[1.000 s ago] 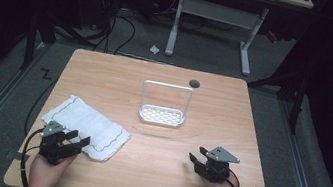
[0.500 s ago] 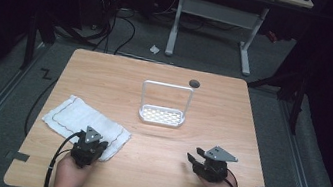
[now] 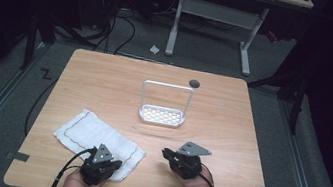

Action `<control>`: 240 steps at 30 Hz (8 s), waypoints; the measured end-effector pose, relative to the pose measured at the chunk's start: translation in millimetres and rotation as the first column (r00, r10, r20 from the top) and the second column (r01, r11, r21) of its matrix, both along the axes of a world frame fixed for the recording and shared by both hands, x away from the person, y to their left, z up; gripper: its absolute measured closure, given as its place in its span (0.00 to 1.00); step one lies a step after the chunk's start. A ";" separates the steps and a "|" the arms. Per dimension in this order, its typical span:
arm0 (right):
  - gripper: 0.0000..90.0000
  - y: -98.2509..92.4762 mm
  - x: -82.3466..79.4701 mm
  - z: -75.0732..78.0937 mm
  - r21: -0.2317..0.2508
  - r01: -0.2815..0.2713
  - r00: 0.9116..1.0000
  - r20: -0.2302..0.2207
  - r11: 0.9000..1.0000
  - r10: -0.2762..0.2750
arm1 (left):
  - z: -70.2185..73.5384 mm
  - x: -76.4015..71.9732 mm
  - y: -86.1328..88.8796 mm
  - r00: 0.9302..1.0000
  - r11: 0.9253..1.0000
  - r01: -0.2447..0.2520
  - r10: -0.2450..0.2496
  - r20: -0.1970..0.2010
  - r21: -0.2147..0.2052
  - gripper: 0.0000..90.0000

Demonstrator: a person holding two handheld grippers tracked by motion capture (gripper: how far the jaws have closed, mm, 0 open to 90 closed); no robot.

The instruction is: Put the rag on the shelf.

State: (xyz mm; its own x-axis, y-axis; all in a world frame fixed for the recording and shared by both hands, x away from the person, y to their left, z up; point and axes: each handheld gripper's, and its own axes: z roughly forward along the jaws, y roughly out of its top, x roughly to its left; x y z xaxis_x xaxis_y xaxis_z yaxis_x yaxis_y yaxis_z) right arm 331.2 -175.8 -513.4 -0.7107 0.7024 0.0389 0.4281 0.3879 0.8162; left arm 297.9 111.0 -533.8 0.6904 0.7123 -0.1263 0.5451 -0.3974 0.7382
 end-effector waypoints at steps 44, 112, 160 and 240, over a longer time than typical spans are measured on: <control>1.00 33.0 -26.3 -21.4 -0.096 -0.034 0.997 -0.078 0.995 0.027 | -0.6 -7.3 -12.1 0.983 0.983 0.177 -0.179 -0.039 -0.048 0.93; 0.67 -9.6 34.8 -22.6 -0.030 0.198 0.973 -0.116 0.980 -0.200 | -7.7 86.7 -37.4 0.996 0.987 -0.057 0.046 -0.072 -0.152 0.92; 0.96 -17.5 5.8 46.3 0.156 0.141 0.974 0.154 0.978 -0.165 | 69.5 67.2 -36.0 0.979 0.955 0.008 0.053 0.197 -0.297 0.92; 0.96 -35.9 56.4 199.9 0.331 0.141 0.866 0.416 0.933 -0.279 | 223.2 117.6 -50.8 0.849 0.932 0.090 0.113 0.516 -0.352 0.93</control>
State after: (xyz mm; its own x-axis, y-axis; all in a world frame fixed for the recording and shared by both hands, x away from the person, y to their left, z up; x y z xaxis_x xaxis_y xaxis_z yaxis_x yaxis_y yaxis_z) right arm 387.7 -211.7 -313.5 -0.5346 0.8446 -0.0301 0.0334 0.0567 0.9978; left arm 415.5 60.2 -310.7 0.7158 0.6983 0.0067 0.0428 -0.0535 0.9977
